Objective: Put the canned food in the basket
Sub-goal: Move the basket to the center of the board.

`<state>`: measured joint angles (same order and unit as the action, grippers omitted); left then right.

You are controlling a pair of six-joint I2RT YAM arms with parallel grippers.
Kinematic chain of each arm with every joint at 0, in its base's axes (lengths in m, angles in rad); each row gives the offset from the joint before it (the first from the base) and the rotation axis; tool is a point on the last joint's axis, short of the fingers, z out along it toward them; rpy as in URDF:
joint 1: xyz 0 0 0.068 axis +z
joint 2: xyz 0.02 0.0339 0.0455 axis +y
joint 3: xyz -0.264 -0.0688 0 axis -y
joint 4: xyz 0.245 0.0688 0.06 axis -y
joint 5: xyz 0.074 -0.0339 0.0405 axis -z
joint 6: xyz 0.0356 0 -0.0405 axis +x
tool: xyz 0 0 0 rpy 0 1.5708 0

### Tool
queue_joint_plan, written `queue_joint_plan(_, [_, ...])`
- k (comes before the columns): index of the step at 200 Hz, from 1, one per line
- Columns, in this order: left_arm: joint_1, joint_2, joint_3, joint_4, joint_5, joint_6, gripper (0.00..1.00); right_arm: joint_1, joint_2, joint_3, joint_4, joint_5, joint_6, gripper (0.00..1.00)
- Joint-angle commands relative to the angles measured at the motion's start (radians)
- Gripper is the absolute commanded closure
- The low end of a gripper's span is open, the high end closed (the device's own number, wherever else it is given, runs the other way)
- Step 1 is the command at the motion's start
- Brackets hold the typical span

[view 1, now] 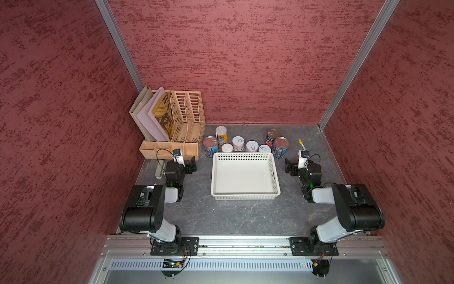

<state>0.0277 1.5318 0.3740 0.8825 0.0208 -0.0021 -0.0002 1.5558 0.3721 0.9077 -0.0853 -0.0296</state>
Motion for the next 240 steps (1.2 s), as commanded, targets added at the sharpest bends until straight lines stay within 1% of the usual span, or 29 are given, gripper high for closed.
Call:
queue_joint_plan(1, [-0.003, 0.001, 0.003, 0.014, -0.002, 0.014, 0.00, -0.007, -0.009, 0.018, 0.002, -0.005, 0.010, 0.02])
queue_joint_plan(63, [-0.001, 0.001, 0.004, 0.013, 0.002, 0.011, 0.00, -0.005, -0.010, 0.016, 0.006, 0.000, 0.009, 0.02])
queue_joint_plan(73, [-0.001, 0.001, 0.004, 0.013, 0.000, 0.011, 0.00, 0.001, -0.041, 0.036, -0.055, 0.045, 0.019, 0.02])
queue_joint_plan(82, [-0.001, 0.000, 0.003, 0.013, 0.000, 0.013, 0.00, 0.015, -0.093, 0.075, -0.177, 0.103, 0.016, 0.02])
queue_joint_plan(92, [-0.001, 0.000, 0.002, 0.015, -0.002, 0.013, 0.00, 0.030, -0.160, 0.107, -0.263, 0.121, 0.002, 0.02])
queue_joint_plan(110, [-0.004, 0.000, 0.002, 0.018, -0.006, 0.015, 0.00, 0.065, -0.202, 0.101, -0.277, 0.118, -0.043, 0.01])
queue_joint_plan(128, [-0.014, -0.035, 0.019, -0.041, -0.017, 0.025, 0.00, 0.122, -0.226, 0.110, -0.290, 0.223, -0.072, 0.02])
queue_joint_plan(136, [-0.026, -0.064, 0.035, -0.099, -0.047, 0.025, 0.00, 0.141, -0.249, 0.118, -0.313, 0.285, -0.052, 0.02])
queue_joint_plan(144, [-0.037, -0.092, 0.061, -0.174, -0.077, 0.028, 0.00, 0.149, -0.284, 0.128, -0.357, 0.340, 0.015, 0.01])
queue_joint_plan(154, [-0.051, -0.120, 0.100, -0.270, -0.108, 0.027, 0.00, 0.149, -0.346, 0.145, -0.438, 0.359, 0.091, 0.02])
queue_joint_plan(164, [-0.066, -0.144, 0.146, -0.384, -0.128, 0.011, 0.00, 0.150, -0.414, 0.163, -0.525, 0.322, 0.141, 0.02])
queue_joint_plan(179, [-0.103, -0.188, 0.244, -0.631, -0.192, -0.062, 0.00, 0.150, -0.506, 0.202, -0.673, 0.276, 0.299, 0.02])
queue_joint_plan(194, [-0.151, -0.226, 0.357, -0.852, -0.196, -0.103, 0.00, 0.150, -0.543, 0.295, -0.863, 0.196, 0.390, 0.01])
queue_joint_plan(210, [-0.224, -0.262, 0.445, -0.999, -0.203, -0.134, 0.00, 0.153, -0.534, 0.414, -1.057, 0.096, 0.405, 0.02])
queue_joint_plan(221, [-0.279, -0.295, 0.489, -1.066, -0.225, -0.151, 0.00, 0.160, -0.521, 0.466, -1.159, 0.073, 0.407, 0.02])
queue_joint_plan(229, [-0.316, -0.325, 0.517, -1.121, -0.258, -0.172, 0.00, 0.167, -0.516, 0.482, -1.199, 0.057, 0.423, 0.02])
queue_joint_plan(240, [-0.350, -0.368, 0.539, -1.179, -0.283, -0.211, 0.00, 0.172, -0.517, 0.456, -1.176, 0.017, 0.430, 0.02])
